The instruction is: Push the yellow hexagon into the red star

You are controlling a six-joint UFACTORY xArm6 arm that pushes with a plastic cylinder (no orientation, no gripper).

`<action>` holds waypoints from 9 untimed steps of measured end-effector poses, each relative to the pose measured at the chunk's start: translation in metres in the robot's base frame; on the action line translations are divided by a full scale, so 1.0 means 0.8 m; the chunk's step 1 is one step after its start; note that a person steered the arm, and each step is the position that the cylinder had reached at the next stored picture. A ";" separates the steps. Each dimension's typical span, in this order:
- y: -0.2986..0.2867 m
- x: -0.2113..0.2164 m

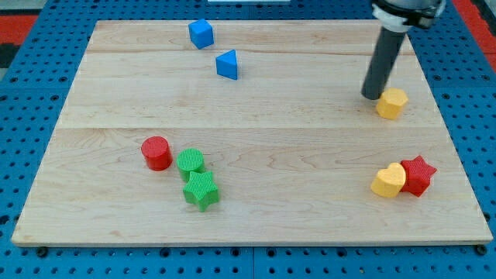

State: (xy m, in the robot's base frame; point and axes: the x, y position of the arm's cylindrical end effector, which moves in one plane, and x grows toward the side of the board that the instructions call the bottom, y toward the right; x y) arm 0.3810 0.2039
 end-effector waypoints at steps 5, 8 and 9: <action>0.059 0.053; 0.029 0.053; 0.020 0.053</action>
State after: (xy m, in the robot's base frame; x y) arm 0.4236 0.2197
